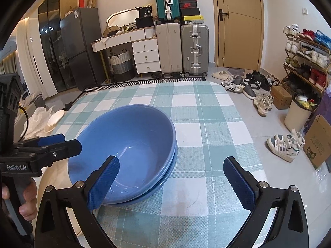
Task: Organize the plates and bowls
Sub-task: 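Open both grippers and reposition them on the rim of the bowl stack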
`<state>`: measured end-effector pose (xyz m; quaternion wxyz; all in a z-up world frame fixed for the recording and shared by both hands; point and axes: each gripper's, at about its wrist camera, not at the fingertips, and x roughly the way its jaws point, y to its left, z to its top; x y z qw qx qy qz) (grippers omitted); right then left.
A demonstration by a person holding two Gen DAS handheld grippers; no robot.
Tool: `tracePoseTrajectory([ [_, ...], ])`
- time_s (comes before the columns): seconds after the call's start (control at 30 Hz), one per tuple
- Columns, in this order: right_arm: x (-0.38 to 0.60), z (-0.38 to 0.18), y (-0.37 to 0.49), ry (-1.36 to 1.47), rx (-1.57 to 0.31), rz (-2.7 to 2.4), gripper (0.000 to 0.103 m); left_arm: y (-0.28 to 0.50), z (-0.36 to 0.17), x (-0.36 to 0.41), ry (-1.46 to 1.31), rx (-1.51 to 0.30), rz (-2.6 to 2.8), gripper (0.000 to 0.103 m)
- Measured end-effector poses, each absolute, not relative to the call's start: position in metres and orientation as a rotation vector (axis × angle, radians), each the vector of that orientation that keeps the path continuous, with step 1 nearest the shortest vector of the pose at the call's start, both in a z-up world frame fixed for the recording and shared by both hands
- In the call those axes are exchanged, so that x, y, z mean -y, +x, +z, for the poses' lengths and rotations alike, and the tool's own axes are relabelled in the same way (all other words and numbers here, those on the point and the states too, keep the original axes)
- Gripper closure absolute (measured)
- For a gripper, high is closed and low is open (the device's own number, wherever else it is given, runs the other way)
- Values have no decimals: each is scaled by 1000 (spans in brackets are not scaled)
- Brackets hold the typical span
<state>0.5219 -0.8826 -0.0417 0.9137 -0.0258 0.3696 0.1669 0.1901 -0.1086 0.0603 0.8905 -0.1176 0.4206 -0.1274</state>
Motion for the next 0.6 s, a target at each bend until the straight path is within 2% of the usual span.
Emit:
tracePoseTrajectory([
  [0.37,888,-60,540,35,-822,416,2,211,42,104,-296,-906,-277,3],
  [0.43,887,-62,542,42,-828,425,3,215,38,104,-301,-917,-280,6],
  [0.47,887,-63,543,49,-832,430,6,217,36,104,-300,-922,-284,11],
  [0.6,887,-71,549,74,-860,444,17,221,29,107,-295,-932,-306,21],
])
